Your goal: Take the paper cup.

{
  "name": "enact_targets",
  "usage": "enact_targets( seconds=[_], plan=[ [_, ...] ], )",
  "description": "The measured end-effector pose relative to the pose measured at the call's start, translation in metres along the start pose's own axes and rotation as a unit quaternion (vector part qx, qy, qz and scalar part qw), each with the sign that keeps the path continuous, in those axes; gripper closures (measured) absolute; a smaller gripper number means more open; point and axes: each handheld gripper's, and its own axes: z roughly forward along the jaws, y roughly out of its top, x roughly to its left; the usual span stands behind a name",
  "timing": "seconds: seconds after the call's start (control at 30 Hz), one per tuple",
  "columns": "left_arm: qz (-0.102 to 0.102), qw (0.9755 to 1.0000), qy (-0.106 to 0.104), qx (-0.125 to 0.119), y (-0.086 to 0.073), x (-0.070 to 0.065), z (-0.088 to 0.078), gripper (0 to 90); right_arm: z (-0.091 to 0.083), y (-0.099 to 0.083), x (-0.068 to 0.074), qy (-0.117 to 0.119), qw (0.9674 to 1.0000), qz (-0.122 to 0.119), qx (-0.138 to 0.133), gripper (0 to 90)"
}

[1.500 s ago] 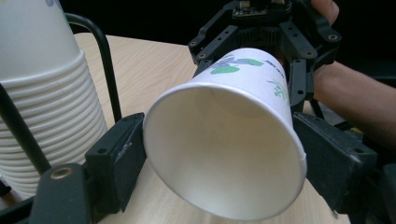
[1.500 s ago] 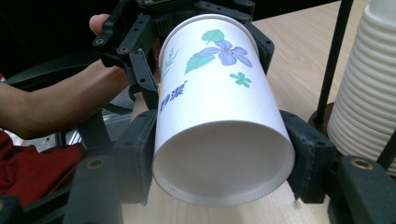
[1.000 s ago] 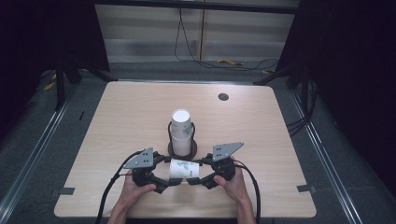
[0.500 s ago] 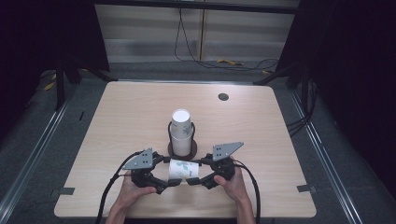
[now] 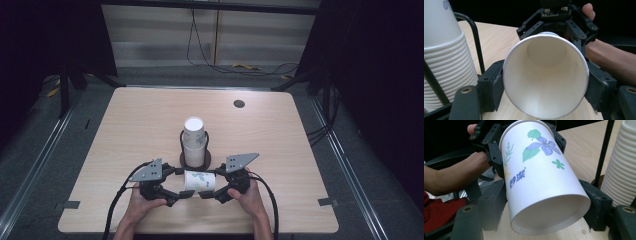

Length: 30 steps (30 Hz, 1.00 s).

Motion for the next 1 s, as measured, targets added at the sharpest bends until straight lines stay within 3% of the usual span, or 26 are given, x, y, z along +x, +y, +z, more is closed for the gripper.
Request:
enact_targets(
  seconds=[0.4, 0.7, 0.97, 1.0],
  plan=[
    [-0.007, 0.9997, 0.02, 0.014, 0.0, 0.002, -0.004, 26.6, -0.001, -0.002, 0.003, -0.043, 0.9989, 0.003, -0.019, 13.3],
    [-0.015, 0.9986, 0.043, 0.028, 0.0, 0.004, -0.009, 26.6, -0.009, -0.011, 0.001, -0.083, 0.9954, 0.009, -0.048, 13.1],
    [-0.016, 0.9972, 0.061, 0.039, 0.001, 0.005, -0.015, 26.6, -0.019, -0.018, 0.003, -0.15, 0.9859, 0.024, -0.07, 13.0],
    [-0.016, 0.9972, 0.062, 0.04, 0.001, 0.006, -0.016, 26.5, -0.021, -0.02, 0.003, -0.167, 0.9829, 0.024, -0.075, 13.1]
  ],
)
